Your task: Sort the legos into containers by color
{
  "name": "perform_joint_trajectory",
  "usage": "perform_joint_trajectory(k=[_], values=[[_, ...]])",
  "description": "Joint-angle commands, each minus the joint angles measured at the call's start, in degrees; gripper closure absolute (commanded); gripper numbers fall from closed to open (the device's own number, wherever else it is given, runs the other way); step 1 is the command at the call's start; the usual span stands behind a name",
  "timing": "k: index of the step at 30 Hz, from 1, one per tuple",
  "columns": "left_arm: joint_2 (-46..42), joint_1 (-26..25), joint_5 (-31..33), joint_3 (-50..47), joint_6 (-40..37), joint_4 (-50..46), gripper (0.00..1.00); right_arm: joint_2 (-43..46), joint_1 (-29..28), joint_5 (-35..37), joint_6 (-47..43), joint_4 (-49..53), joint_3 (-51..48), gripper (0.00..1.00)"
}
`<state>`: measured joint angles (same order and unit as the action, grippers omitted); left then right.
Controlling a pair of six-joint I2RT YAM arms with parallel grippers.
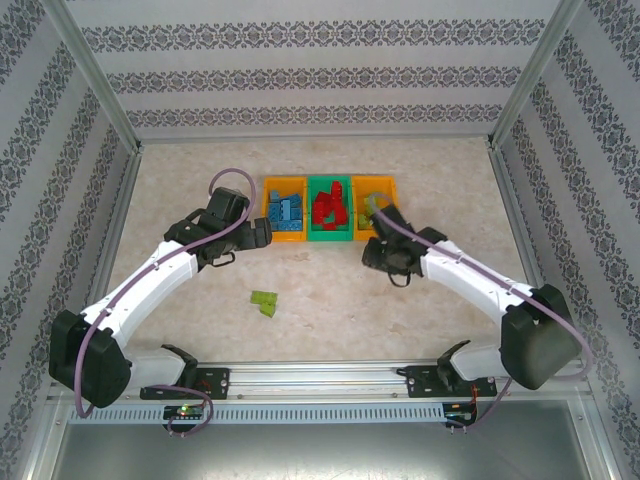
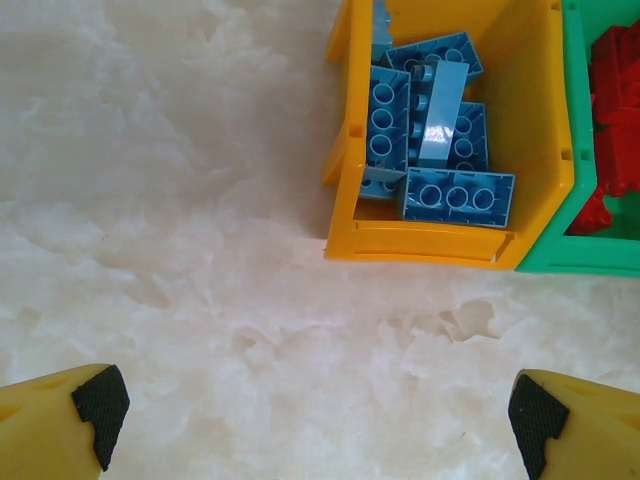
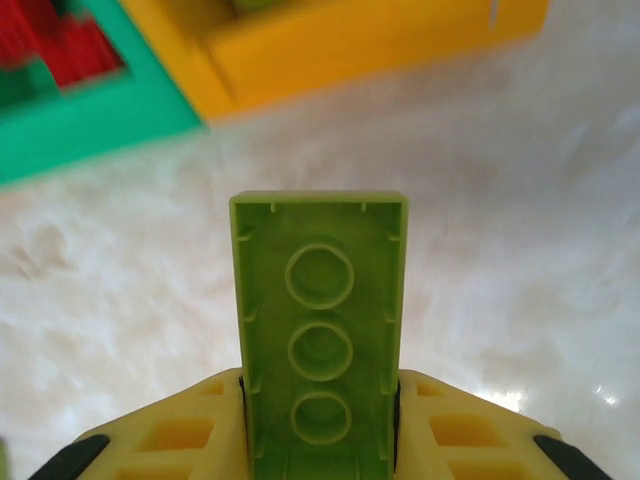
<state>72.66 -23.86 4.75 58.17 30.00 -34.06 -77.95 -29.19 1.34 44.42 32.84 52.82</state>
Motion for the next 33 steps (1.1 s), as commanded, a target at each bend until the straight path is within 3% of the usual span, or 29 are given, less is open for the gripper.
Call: perform_joint_trajectory(k=[1, 4, 10, 18, 27, 33], values=[[-1.13, 0.81, -0.92, -1.01, 0.84, -2.04, 0.01, -2.14, 5.59, -4.07, -10.70, 1.82, 5.32, 0.74], [-1.09, 0.80, -4.79, -2.07, 1.61, -2.14, 0.00, -8.02, 9.50, -5.82, -16.70, 2.03, 11.79, 0.73], [-1.99, 0.66, -10.03, -5.96, 4.31, -2.51, 0.00, -22.74, 11.38, -4.73, -26.18, 4.68, 27.40, 0.73], [-2.31, -0.83, -12.50, -10.26, 9.48, -5.38, 0.00, -36.68, 13.44, -3.28, -26.74, 9.38, 40.92, 0.68], [-0.88, -5.34, -20.37, -15.40, 21.59, -4.50, 0.00, -38.72, 13.57, -2.56, -26.60, 9.72, 42.74, 0.52], [0.53, -10.21, -21.25, -16.09, 25.99, -4.43, 0.03, -35.78, 13.50, -3.04, -26.47, 8.37, 41.17, 0.37]])
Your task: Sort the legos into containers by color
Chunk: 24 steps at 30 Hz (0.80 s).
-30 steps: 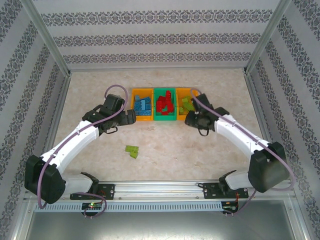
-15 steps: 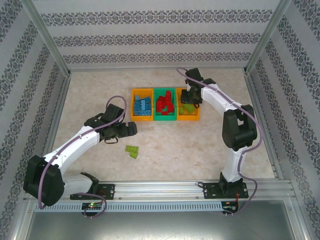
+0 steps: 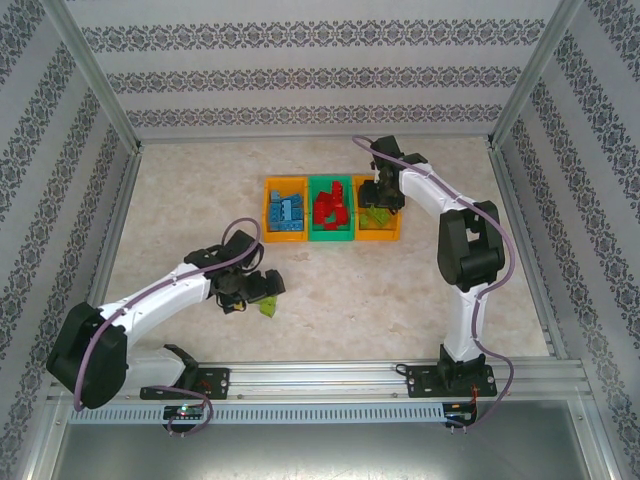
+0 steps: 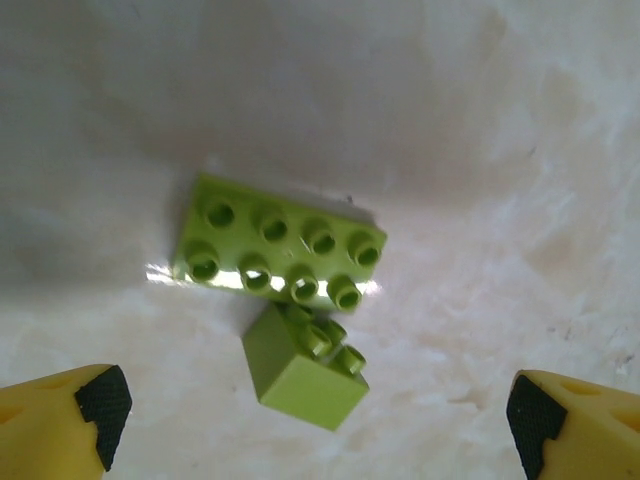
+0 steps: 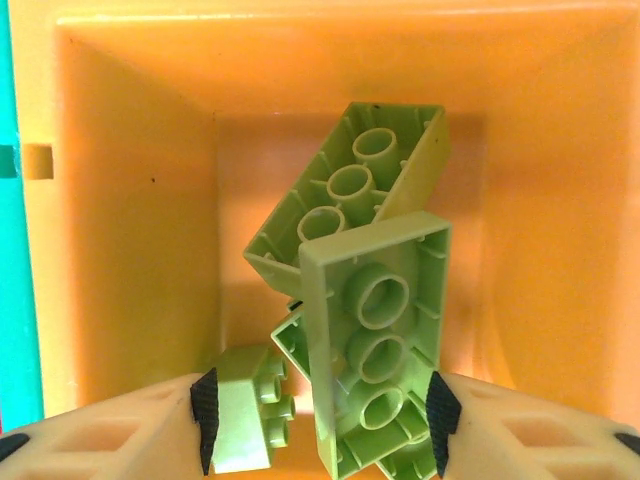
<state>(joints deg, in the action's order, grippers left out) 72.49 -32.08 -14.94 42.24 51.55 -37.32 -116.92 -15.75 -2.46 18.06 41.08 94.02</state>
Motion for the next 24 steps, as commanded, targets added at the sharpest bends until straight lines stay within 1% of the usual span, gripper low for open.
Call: perform_joint_trajectory(k=[1, 5, 8, 16, 18, 24], values=[[1.08, -2.72, -1.51, -0.23, 4.67, -1.10, 0.04, 3.72, 0.10, 0.47, 0.00, -0.22, -0.38, 0.35], [3.57, -5.45, -0.93, -0.15, 5.44, -1.24, 0.07, 7.00, 0.26, -1.16, 0.87, -2.51, -2.81, 0.31], [5.32, -6.82, 0.67, -0.22, 5.93, -1.00, 0.08, 9.43, 0.34, -2.54, 1.52, -4.02, -4.31, 0.28], [9.99, -7.54, 2.98, 2.02, 4.44, -0.13, 0.12, 14.54, 0.71, -5.10, 2.62, -5.39, -6.54, 0.26], [11.42, -7.56, 2.72, 2.51, 4.70, 0.17, 0.16, 15.76, 0.95, -5.08, 2.92, -5.80, -7.53, 0.26], [12.39, -7.56, 3.14, 3.45, 5.01, 0.58, 0.36, 18.04, 1.90, -5.12, 3.55, -7.15, -11.06, 0.26]])
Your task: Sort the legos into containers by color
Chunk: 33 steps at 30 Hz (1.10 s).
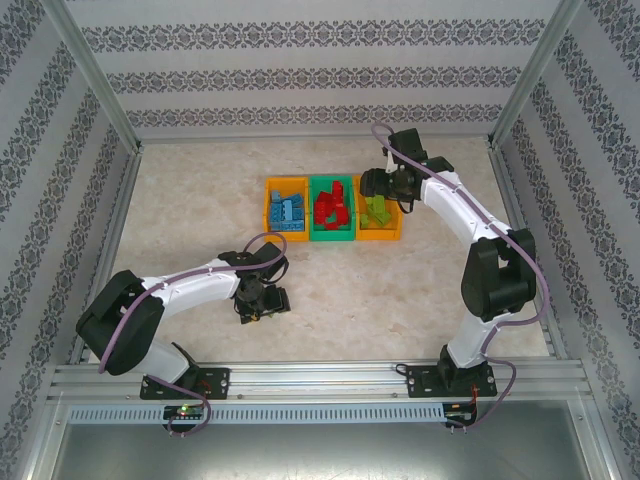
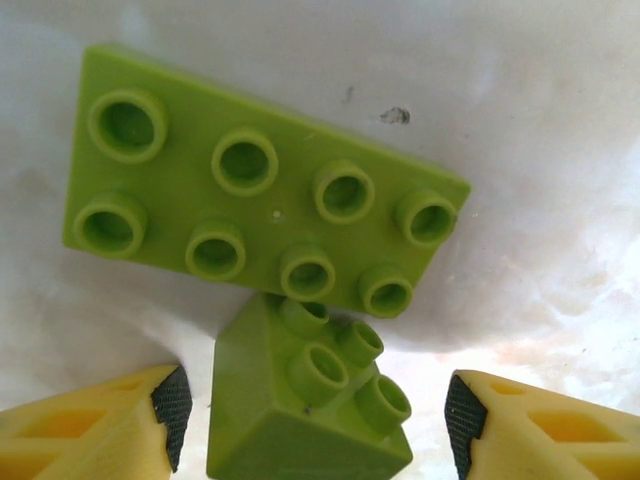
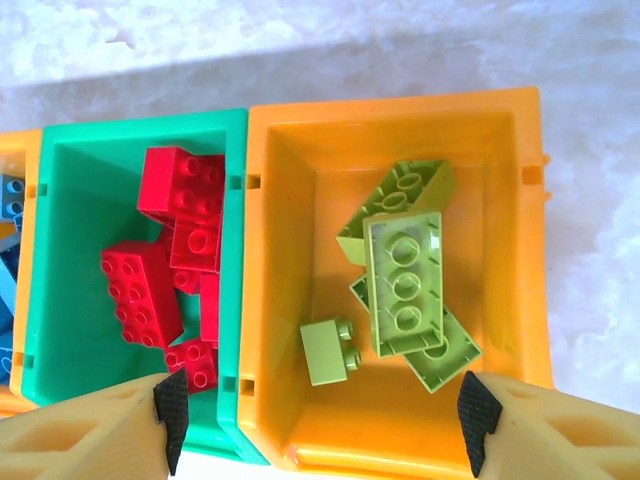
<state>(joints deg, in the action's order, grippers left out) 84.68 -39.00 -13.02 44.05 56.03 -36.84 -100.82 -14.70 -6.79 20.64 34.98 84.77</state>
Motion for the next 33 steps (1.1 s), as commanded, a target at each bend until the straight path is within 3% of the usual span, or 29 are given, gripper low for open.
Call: perform_joint_trajectory(k=[1, 9, 27, 33], values=[[0.22, -0.63, 1.39, 1.80, 0.40, -0.02, 0.37, 2.06, 1.05, -0.88, 1.04, -1.14, -2.12, 0.26], [2.02, -0.77, 0.95, 2.52, -1.05, 0.53, 0.55, 3.47, 2.17, -1.51, 1.11, -1.74, -3.91, 0.26], [7.81, -2.88, -0.61, 7.38, -3.89, 1.66, 0.74, 5.87, 4.07, -1.96, 1.04, -2.01, -6.96, 0.25], [8.85, -3.44, -0.62, 9.39, -4.51, 2.56, 0.76, 7.40, 4.74, -1.75, 0.98, -2.20, -8.32, 0.24]])
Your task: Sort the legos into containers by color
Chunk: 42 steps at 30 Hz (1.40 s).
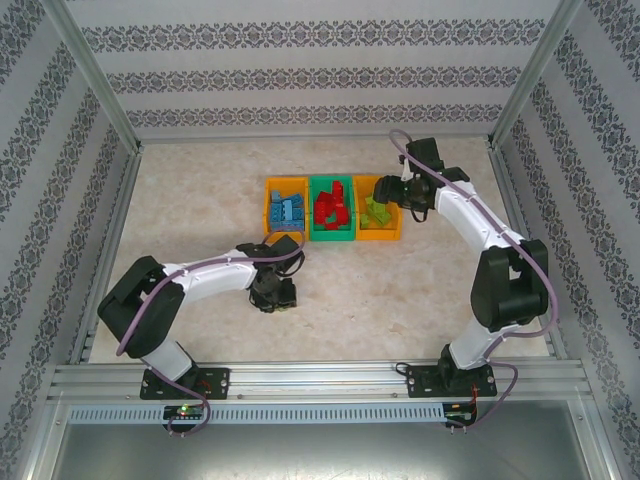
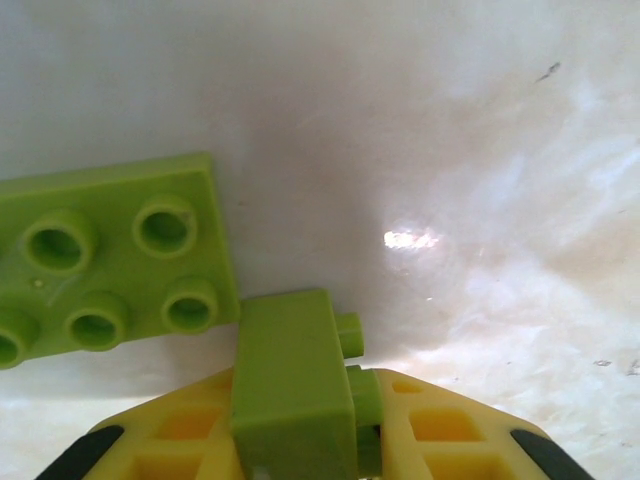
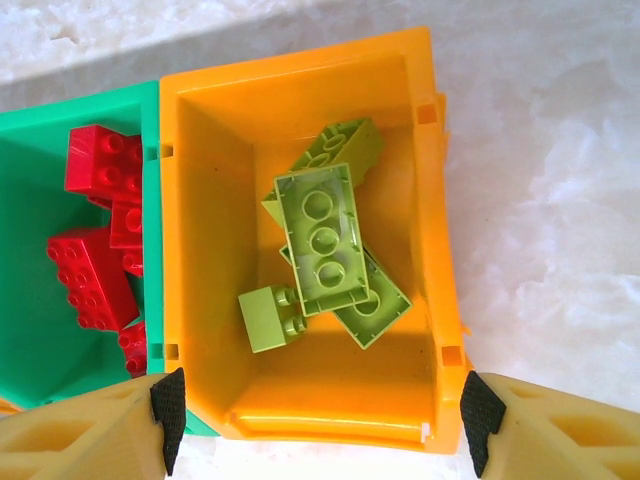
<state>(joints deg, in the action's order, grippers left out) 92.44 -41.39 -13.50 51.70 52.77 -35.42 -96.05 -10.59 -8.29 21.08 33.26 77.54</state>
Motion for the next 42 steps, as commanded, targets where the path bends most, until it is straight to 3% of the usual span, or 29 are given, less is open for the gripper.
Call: perform_joint_trajectory(k=[1, 9, 19, 28, 33, 36, 38, 42], values=[[1.43, -1.14, -0.21, 2.52, -1.50, 1.23, 0.76, 2.95, 0.75, -0.18, 0.53, -0.52, -1.43, 0.25], [8.88, -1.86, -1.94, 16.87, -6.64, 0.97, 0.77, 8.30, 1.62, 0.88, 0.66, -1.40, -7.89, 0.25], [26.52, -1.25, -3.13, 51.59, -18.54, -5.44, 0.77, 21.05, 1.82, 3.45, 3.23, -5.92, -26.81, 0.23], [44.31, 2.20, -8.28, 80.10, -19.48, -12.74, 0.75, 31.54, 1.79, 2.65, 6.03, -4.74, -36.31, 0.21], [47.47, 3.50, -9.78, 83.02, -17.66, -10.55, 0.68, 35.20, 1.34, 0.68, 7.51, -4.60, -38.96, 0.21], [47.82, 3.59, -9.85, 82.93, -16.88, -8.70, 0.56, 36.35, 0.90, 0.49, 8.18, -4.56, -40.13, 0.21], [47.92, 3.59, -9.64, 83.08, -16.58, -7.86, 0.42, 36.60, 0.48, 0.33, 8.45, -4.46, -40.44, 0.21], [47.73, 3.68, -8.66, 84.41, -16.98, -9.07, 0.30, 36.63, -1.47, 0.56, 8.93, -4.16, -40.38, 0.21]])
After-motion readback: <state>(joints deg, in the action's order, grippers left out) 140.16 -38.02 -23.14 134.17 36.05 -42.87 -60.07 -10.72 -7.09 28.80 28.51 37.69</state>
